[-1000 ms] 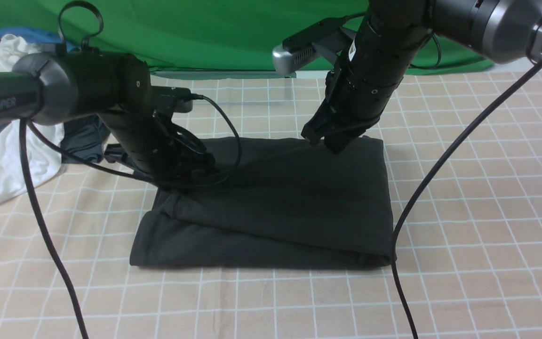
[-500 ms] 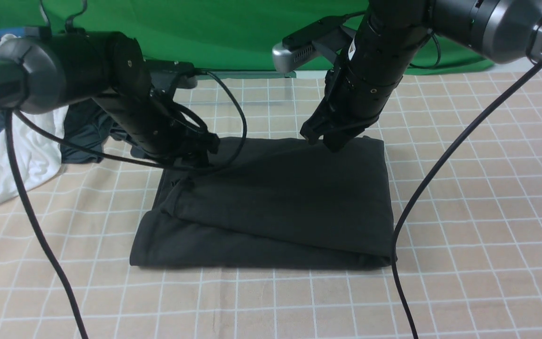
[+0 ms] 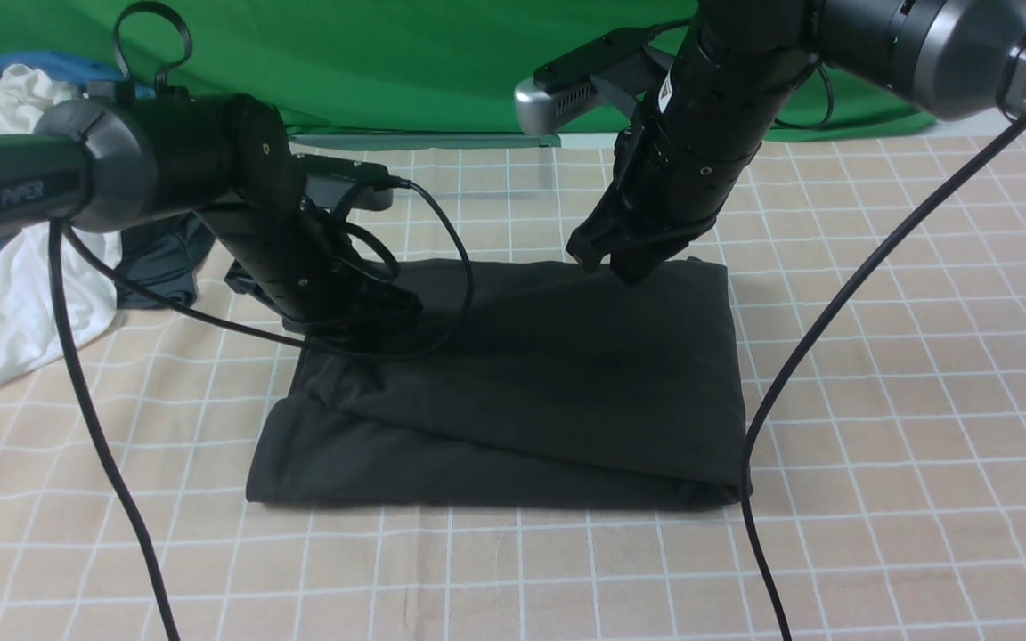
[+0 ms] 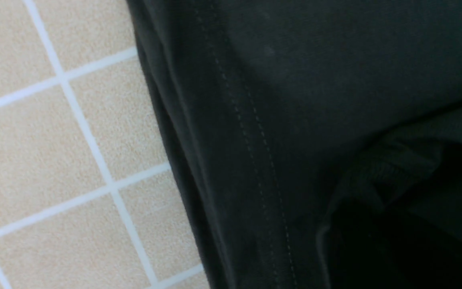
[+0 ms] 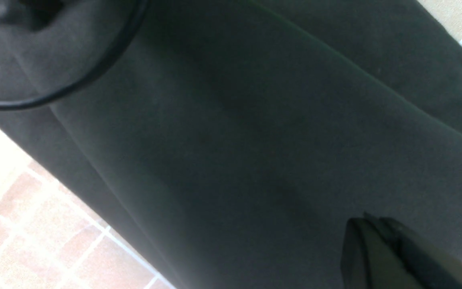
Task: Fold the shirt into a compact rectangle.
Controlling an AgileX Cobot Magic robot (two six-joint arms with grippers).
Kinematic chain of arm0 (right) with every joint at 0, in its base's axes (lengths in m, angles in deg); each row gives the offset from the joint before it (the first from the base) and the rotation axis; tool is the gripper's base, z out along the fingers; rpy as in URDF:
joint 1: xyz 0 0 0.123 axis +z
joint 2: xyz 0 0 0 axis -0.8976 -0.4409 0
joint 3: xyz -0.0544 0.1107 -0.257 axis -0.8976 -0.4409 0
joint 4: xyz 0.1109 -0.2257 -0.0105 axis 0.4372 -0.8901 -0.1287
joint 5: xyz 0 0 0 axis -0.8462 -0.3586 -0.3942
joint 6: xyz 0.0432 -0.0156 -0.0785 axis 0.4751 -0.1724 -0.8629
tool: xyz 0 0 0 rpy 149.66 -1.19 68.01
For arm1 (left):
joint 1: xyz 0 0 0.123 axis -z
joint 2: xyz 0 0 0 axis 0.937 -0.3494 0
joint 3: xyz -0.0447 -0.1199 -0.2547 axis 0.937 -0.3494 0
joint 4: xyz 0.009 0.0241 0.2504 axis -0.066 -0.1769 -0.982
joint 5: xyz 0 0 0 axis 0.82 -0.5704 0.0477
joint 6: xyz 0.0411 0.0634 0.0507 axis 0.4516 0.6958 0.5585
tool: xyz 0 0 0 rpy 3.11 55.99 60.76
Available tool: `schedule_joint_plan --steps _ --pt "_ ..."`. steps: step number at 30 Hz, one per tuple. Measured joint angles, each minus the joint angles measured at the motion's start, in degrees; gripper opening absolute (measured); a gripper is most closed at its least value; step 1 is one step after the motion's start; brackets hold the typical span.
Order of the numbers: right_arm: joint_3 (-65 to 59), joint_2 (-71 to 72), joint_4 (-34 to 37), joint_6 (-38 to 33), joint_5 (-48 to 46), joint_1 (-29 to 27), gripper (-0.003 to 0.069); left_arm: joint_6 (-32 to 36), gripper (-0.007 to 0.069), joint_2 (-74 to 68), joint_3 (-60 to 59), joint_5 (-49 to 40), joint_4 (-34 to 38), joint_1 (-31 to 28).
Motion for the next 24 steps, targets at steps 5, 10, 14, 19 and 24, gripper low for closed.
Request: schedule_joint_plan --steps 5,10,14,19,24 --pt "0.00 0.00 0.00 -0.06 0.28 -0.06 0.0038 1.27 0.0037 5.17 0.00 0.29 0.12 0.00" --pt "0.00 0.00 0.00 -0.06 1.10 -0.06 0.0038 3.39 0.0037 9.08 -0.05 5.35 0.31 0.00" --pt "0.00 0.00 0.00 -0.01 1.59 -0.11 0.0038 3.36 0.0037 8.67 -0.05 7.48 0.33 0.00" --pt "0.00 0.00 0.00 0.15 2.38 -0.10 0.0038 -0.47 0.0038 4.34 -0.05 9.77 -1.30 0.00" --pt "0.00 0.00 0.05 0.15 2.38 -0.10 0.0038 -9.34 0.0060 -1.00 -0.05 10.48 -8.20 0.00"
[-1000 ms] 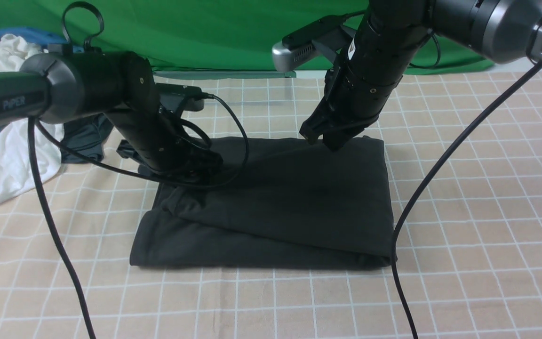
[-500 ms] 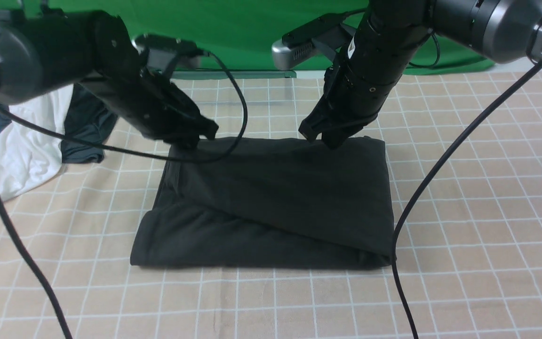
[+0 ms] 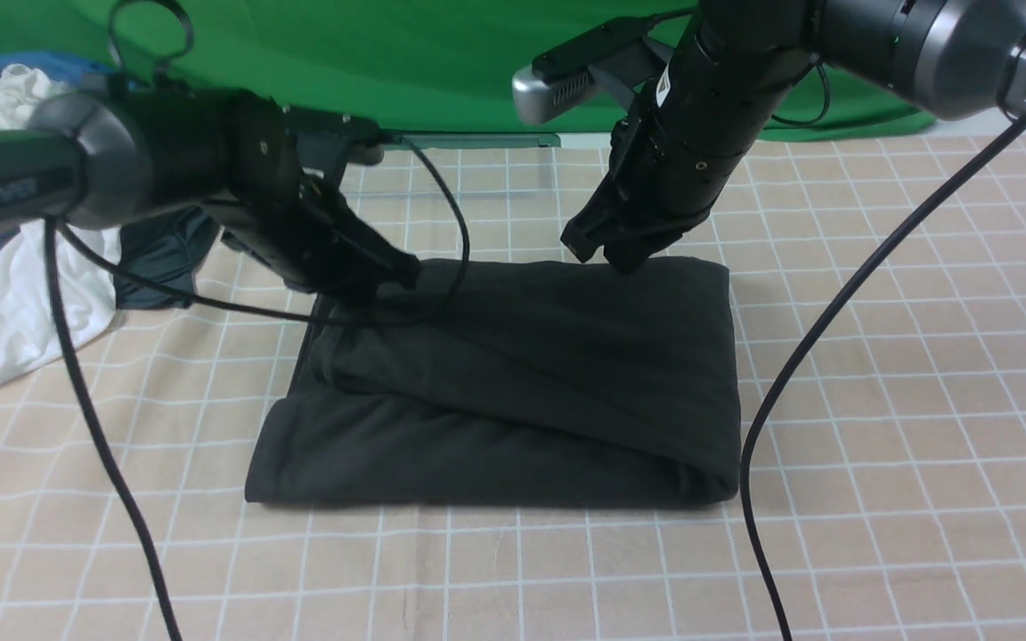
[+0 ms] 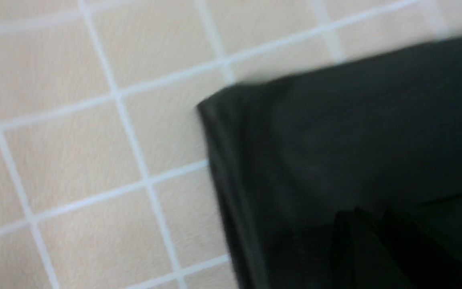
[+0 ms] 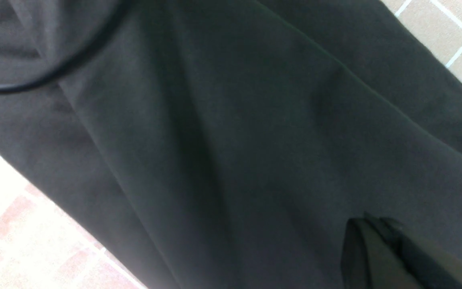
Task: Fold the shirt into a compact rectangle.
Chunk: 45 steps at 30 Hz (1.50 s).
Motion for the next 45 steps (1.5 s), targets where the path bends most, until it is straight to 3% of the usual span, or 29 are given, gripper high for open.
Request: schedule_joint_plan --steps 3,11,16,21,27,36,40,42,45 --pt "0.00 0.00 0.00 0.05 -0.06 0.00 0.0041 -4.08 0.0134 -1.32 0.00 0.06 -2.92 0.00" --pt "0.00 0.00 0.00 0.05 -0.57 0.00 0.0046 -4.24 0.0391 0.32 0.00 -3.13 -5.14 0.00" --pt "0.00 0.00 0.00 0.05 -1.96 0.00 0.0051 -4.24 0.0413 5.24 0.00 -8.68 -4.98 0.00" --pt "0.00 0.00 0.07 0.05 -2.40 0.00 0.0055 -4.12 0.0358 8.57 -1.07 -14.09 -2.02 0.00" --pt "0.00 0.00 0.19 0.05 -3.02 0.00 0.0055 -4.12 0.0367 8.23 -6.65 -12.76 1.15 0.00" --pt "0.00 0.00 1.35 0.05 -3.03 0.00 0.0067 -4.05 0.0467 5.14 -8.81 -8.76 4.66 0.00" --pt "0.00 0.00 1.46 0.05 -3.03 0.00 0.0070 -3.86 0.0409 4.90 -8.76 -8.54 5.04 0.00" --pt "0.00 0.00 1.46 0.05 -3.03 0.00 0.0071 -3.05 0.0259 4.90 -8.71 -8.94 5.66 0.00" --pt "0.00 0.00 1.48 0.05 -3.03 0.00 0.0071 -2.01 0.0091 4.97 -8.65 -9.61 6.07 0.00"
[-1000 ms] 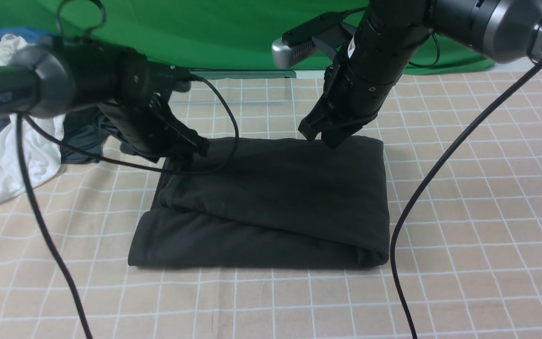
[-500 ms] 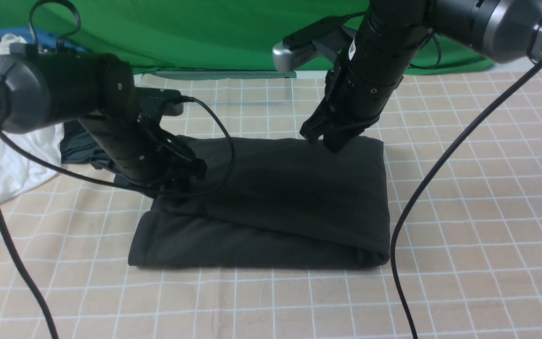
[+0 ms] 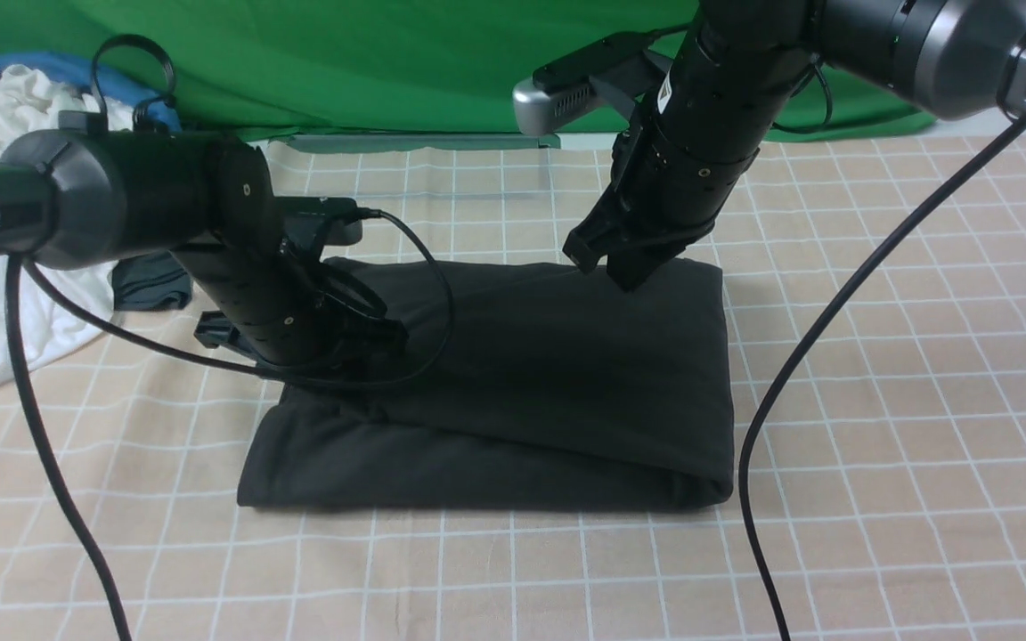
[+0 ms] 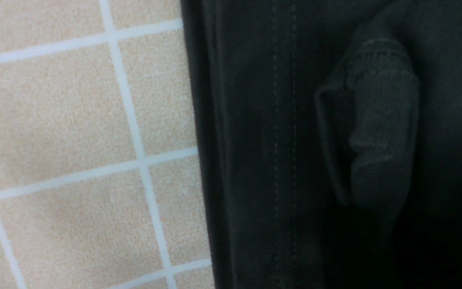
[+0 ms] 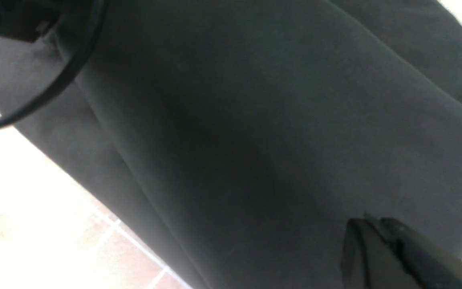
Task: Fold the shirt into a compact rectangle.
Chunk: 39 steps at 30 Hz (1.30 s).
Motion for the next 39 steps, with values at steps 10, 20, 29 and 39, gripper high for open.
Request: schedule_joint_plan --steps 10,20,29,39 --pt "0.00 0.00 0.05 -0.06 0.00 0.00 0.0071 0.75 0.0051 5.99 0.00 -5.62 -1.17 0.00" --pt "0.00 0.00 0.05 -0.06 -0.43 0.00 0.0078 -3.65 0.0051 6.84 0.00 -13.22 -4.64 0.00" --pt "0.00 0.12 -0.01 0.09 -2.31 -0.41 0.0105 -3.97 0.0139 6.84 0.00 -13.51 -6.17 0.00" --pt "-5.86 7.85 0.13 3.73 -2.19 -6.86 0.0123 -4.83 0.0349 8.68 0.04 -20.21 -13.91 0.00"
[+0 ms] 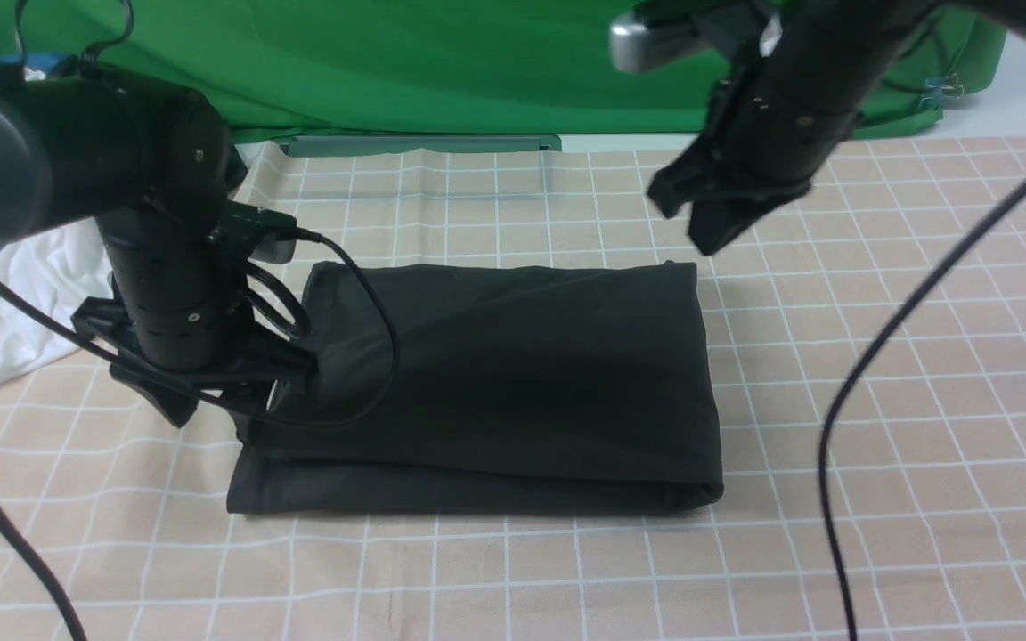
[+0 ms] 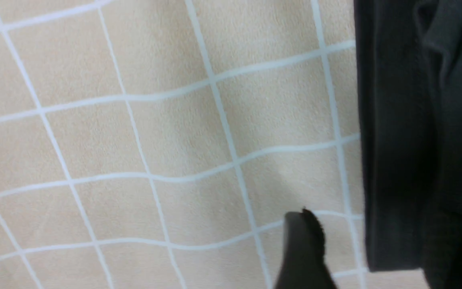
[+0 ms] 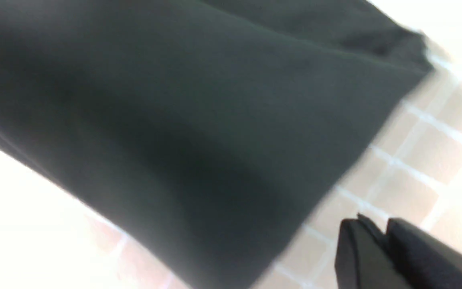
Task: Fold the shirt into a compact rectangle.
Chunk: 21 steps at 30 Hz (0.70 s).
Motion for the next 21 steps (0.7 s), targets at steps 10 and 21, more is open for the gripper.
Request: schedule_joint_plan --steps 10,21 --pt "-15.30 0.76 7.45 -2.22 7.25 3.26 0.0123 7.14 0.0015 3.60 -2.39 19.71 22.16 4.09" --pt "-26.75 -3.72 6.37 -2.11 11.65 4.97 0.0079 -1.01 0.0016 -4.62 -5.31 20.64 15.71 3.97"
